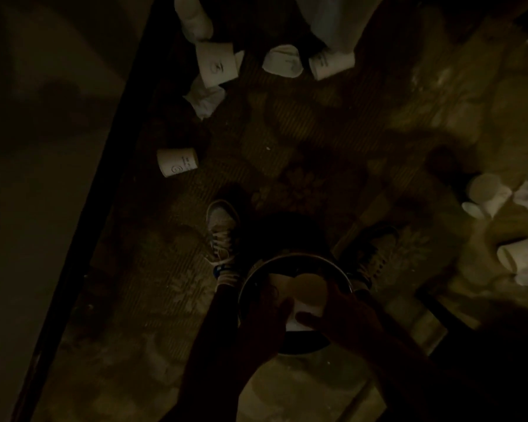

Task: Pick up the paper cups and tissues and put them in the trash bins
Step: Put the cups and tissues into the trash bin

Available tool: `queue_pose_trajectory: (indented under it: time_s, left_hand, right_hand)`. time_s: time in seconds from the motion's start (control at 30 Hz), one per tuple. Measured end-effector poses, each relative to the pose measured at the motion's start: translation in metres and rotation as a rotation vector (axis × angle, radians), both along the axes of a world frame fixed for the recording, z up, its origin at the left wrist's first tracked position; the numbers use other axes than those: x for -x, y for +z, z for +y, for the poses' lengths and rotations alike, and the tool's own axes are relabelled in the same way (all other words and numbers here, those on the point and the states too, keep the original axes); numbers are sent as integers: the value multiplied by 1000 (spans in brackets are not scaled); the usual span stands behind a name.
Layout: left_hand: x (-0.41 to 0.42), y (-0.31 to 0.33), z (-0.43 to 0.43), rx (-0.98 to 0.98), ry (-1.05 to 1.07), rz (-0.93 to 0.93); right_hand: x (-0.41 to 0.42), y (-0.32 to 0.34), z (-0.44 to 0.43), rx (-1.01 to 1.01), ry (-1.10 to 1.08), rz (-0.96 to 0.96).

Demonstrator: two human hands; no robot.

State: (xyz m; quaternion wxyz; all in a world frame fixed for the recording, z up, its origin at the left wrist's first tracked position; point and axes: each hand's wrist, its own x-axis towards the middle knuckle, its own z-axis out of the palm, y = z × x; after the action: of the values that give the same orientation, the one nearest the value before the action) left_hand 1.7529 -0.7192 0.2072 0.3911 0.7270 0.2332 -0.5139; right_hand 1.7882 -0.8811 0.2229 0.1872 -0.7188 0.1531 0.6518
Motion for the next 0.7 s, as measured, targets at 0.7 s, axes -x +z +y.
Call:
queue_pose_trajectory:
  time_s: [0.7]
  left_hand:
    - [-281,200,-21,-111,554,-547]
  right_hand:
    - [-301,166,-14,-497,25,-562]
